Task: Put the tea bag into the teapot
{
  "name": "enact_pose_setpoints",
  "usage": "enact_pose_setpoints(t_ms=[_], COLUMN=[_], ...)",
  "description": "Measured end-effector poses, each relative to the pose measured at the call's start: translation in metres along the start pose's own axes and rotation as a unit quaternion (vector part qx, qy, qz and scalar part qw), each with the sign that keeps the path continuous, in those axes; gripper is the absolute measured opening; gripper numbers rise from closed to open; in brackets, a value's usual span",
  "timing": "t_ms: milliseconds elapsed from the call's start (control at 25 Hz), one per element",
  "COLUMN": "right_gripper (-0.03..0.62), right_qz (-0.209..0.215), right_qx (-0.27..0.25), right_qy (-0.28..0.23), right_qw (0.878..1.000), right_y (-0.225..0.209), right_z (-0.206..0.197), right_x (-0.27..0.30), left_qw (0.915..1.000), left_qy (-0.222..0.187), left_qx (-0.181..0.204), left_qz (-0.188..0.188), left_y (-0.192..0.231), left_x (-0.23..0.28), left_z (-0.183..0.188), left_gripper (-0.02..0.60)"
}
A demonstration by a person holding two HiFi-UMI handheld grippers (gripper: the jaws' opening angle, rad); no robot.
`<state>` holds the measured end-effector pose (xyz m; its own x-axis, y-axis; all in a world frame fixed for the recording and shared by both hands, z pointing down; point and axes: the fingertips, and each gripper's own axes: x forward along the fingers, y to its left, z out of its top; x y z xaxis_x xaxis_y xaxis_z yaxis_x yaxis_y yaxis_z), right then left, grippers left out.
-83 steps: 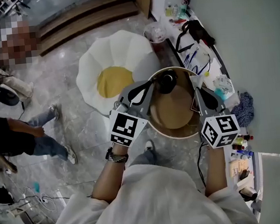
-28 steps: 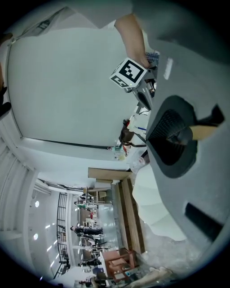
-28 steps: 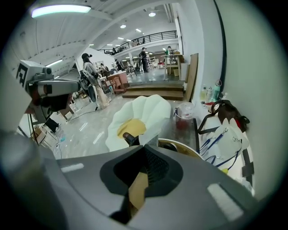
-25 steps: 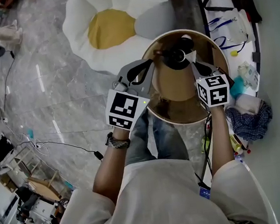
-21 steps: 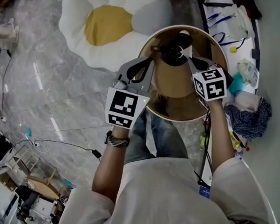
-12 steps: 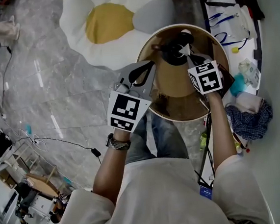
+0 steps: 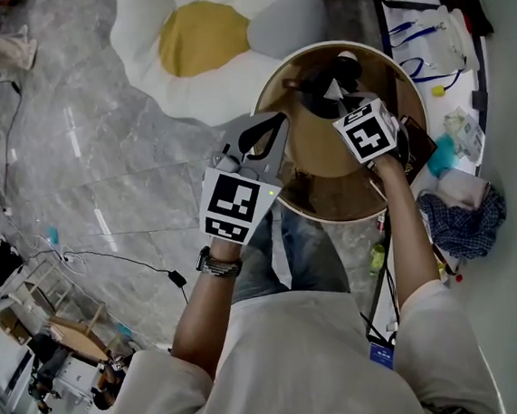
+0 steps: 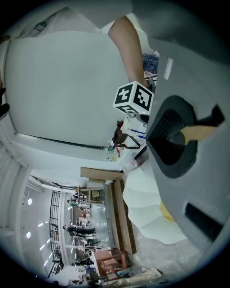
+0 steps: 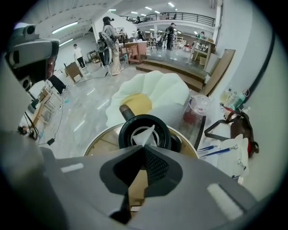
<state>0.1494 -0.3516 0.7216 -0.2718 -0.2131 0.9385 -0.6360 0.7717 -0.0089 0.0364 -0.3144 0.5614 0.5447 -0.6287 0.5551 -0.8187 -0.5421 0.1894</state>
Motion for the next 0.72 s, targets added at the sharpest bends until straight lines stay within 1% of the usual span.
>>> enact_pose_setpoints(t_ms=[120,200,320,520,720], right_gripper=[0.009,0.009,0.011,0.017,0.057], right_qz=[-0.025,-0.029,-0.024,-0.026,-0.029], right_qx=[-0.066,-0.084,-0.088,-0.095,-0.089], right_qy=[0.029,0.039,0.046,0.050,0.044], right_qw=[0.997,0.995,0.995,0.994,0.995], right_y=[0.002,0.004,0.006,0.005,0.004], right_z=[0.001,0.003,0.007,0.010,0.010], right_x=[0.005,0.008,0.013,0.019,0.020], left_qw=[0.9999,0.9999,0.9999,1.0000,1.0000], left_qy=[0.004,0.005,0.006,0.006,0.007], left_qx=[0.012,0.013,0.010,0.004,-0.001], left_qz=[0.001,0.001,0.002,0.005,0.007], left_y=[0.000,0.000,0.002,0.006,0.008], left_x=[-0.001,-0.001,-0.003,-0.006,-0.008], left_z=[-0.001,-0.002,-0.004,-0.009,-0.013], left_gripper=[0.005,0.005,0.005,0.005,0.005])
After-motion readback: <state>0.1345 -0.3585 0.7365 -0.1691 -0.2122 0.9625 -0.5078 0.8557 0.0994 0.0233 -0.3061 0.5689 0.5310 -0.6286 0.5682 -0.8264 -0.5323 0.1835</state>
